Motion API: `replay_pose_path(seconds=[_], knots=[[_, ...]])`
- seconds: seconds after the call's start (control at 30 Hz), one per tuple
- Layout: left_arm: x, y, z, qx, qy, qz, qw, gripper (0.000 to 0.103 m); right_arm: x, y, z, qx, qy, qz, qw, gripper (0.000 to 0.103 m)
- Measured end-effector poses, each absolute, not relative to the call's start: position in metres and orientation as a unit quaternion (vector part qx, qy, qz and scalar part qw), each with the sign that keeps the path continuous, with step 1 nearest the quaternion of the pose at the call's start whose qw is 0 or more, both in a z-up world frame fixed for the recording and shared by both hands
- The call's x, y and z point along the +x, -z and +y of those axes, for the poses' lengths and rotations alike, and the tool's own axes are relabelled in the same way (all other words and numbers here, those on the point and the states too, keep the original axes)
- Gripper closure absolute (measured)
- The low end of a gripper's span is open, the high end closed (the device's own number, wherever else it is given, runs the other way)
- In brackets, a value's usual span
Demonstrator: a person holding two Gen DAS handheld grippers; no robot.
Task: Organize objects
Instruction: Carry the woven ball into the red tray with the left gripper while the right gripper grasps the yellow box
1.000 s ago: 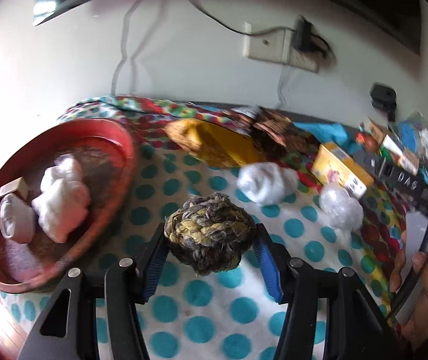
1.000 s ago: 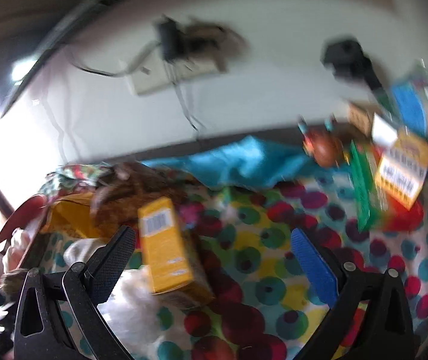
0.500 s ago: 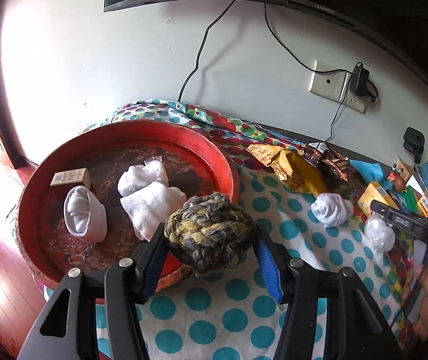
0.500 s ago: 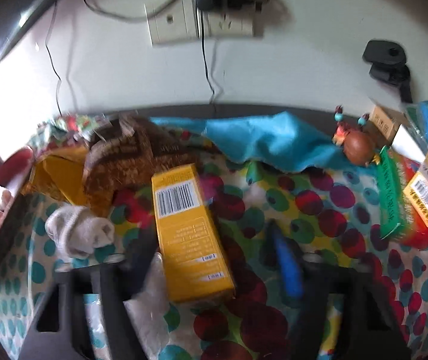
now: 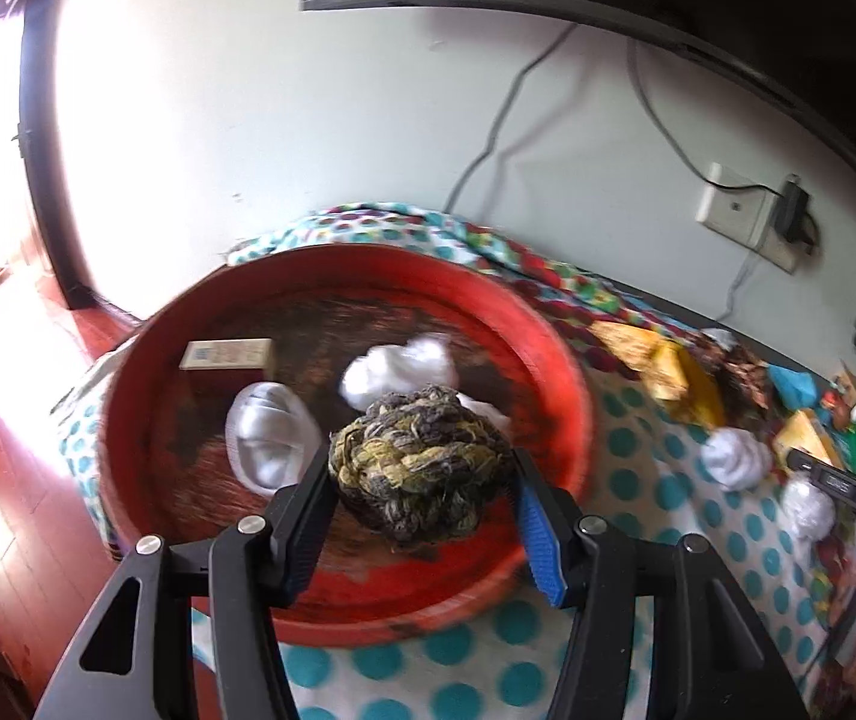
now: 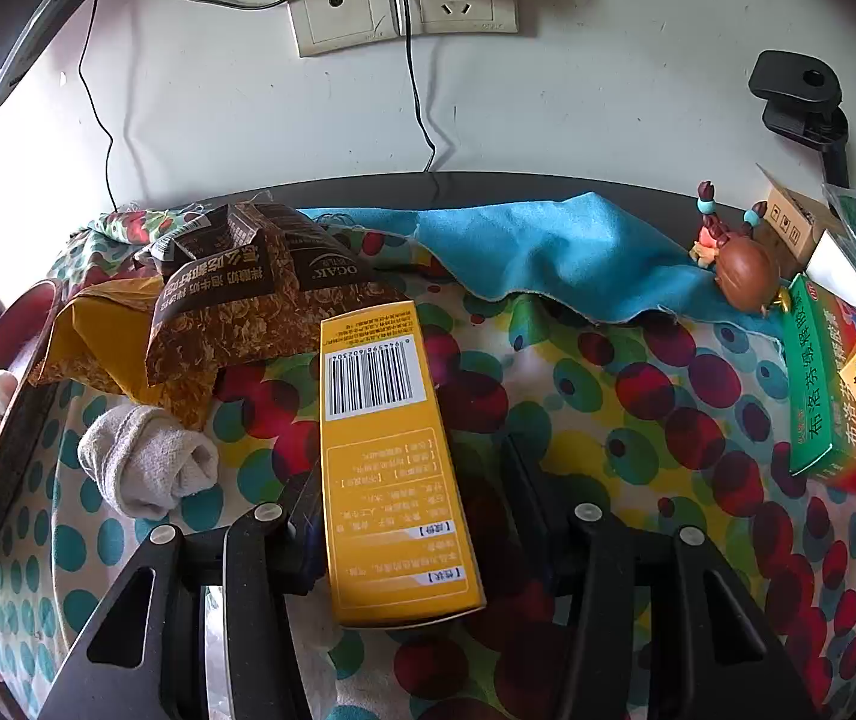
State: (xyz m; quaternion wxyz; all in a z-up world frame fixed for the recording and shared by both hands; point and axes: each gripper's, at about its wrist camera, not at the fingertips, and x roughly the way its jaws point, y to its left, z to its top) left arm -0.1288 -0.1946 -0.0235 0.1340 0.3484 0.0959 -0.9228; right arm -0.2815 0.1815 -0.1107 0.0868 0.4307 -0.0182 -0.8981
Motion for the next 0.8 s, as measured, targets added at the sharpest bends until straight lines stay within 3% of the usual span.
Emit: replay_pose_path(seconds=[0.23,0.8], knots=[[-0.138,0.024,-0.236,0.359,0.912,0.074,0.185,0.046,-0.279,0.107,0.184,0.422,0.902,-0.020,0.088,0.075],[-0.158,0.039,-0.287,0.397,0.880,0.064,0.253,0.046,-0.271,0.097,0.185,0.395,0.915,-0.017,0.074,0.075]])
